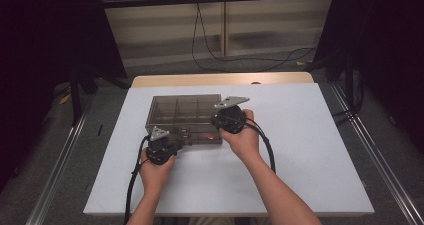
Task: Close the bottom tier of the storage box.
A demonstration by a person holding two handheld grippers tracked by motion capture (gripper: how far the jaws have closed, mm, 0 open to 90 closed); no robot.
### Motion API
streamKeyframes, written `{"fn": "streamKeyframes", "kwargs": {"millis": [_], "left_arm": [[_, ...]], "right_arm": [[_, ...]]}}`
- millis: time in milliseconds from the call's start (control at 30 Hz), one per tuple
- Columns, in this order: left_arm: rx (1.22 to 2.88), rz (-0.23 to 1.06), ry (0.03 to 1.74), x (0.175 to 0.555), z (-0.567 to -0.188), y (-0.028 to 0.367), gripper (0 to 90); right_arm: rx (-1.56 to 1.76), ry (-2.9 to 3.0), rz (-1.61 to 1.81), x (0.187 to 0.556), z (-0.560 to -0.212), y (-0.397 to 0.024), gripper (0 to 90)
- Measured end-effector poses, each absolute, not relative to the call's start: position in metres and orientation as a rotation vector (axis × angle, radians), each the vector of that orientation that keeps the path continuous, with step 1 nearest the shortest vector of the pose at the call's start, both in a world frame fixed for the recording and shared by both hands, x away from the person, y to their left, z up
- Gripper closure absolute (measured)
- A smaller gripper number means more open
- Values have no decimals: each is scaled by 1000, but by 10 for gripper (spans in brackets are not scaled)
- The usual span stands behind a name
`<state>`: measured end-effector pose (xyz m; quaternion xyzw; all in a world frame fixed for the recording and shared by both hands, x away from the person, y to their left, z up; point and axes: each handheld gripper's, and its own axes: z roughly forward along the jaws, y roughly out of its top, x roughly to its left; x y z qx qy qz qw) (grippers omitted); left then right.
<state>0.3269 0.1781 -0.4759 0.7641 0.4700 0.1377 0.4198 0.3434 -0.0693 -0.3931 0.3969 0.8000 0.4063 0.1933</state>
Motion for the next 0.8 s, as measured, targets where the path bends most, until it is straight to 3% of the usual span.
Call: {"fn": "streamKeyframes", "kwargs": {"millis": [800], "left_arm": [[1900, 350, 1189, 330, -477, 177, 896]], "right_arm": [[1116, 2240, 1144, 343, -393, -70, 873]]}}
